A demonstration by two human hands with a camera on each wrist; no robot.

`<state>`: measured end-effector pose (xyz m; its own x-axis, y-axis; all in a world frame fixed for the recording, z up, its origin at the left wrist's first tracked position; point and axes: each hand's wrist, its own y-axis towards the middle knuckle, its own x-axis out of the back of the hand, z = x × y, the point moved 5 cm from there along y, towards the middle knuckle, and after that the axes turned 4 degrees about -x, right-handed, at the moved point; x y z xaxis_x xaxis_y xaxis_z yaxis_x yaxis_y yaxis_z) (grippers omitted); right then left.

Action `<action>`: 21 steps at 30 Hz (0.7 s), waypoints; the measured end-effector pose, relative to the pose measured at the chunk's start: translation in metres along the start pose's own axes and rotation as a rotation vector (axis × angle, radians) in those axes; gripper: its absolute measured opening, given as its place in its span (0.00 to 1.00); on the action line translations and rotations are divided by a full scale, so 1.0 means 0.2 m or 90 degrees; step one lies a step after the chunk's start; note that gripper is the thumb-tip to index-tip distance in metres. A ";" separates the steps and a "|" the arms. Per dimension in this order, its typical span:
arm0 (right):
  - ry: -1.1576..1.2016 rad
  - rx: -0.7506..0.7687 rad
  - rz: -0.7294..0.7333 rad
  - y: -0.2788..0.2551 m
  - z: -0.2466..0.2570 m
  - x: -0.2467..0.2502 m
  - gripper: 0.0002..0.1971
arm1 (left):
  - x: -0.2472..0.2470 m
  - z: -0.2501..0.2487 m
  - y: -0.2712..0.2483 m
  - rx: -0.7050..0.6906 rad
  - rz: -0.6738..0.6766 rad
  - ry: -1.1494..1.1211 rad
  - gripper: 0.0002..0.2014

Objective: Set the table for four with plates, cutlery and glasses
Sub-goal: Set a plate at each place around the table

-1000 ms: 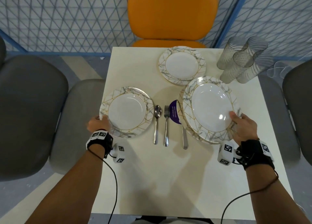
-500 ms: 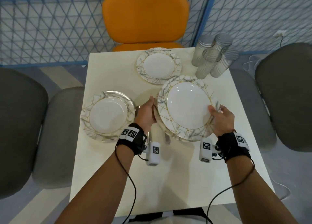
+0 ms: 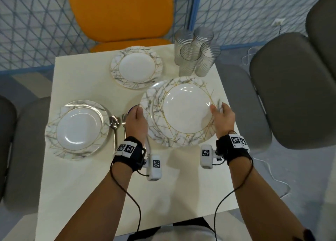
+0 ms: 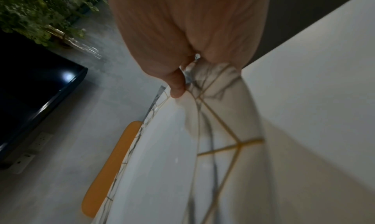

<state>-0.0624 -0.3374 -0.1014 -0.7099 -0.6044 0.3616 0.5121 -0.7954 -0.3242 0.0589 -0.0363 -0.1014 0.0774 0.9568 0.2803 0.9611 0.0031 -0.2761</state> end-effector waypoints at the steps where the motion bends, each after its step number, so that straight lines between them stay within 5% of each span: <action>1: 0.021 -0.004 0.001 0.03 0.00 0.04 0.11 | 0.00 0.01 0.02 -0.003 -0.014 0.008 0.18; 12: 0.019 -0.170 -0.058 0.39 -0.23 0.27 0.06 | 0.24 -0.02 0.10 -0.018 -0.252 0.111 0.18; 21: -0.127 -0.158 -0.080 0.42 -0.26 0.20 0.12 | 0.42 0.02 0.10 0.001 -0.324 0.112 0.18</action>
<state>-0.0731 -0.4273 -0.1596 -0.6390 -0.5192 0.5676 0.2759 -0.8434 -0.4610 0.0842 0.0462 -0.0879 -0.3545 0.7714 0.5285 0.8884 0.4541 -0.0669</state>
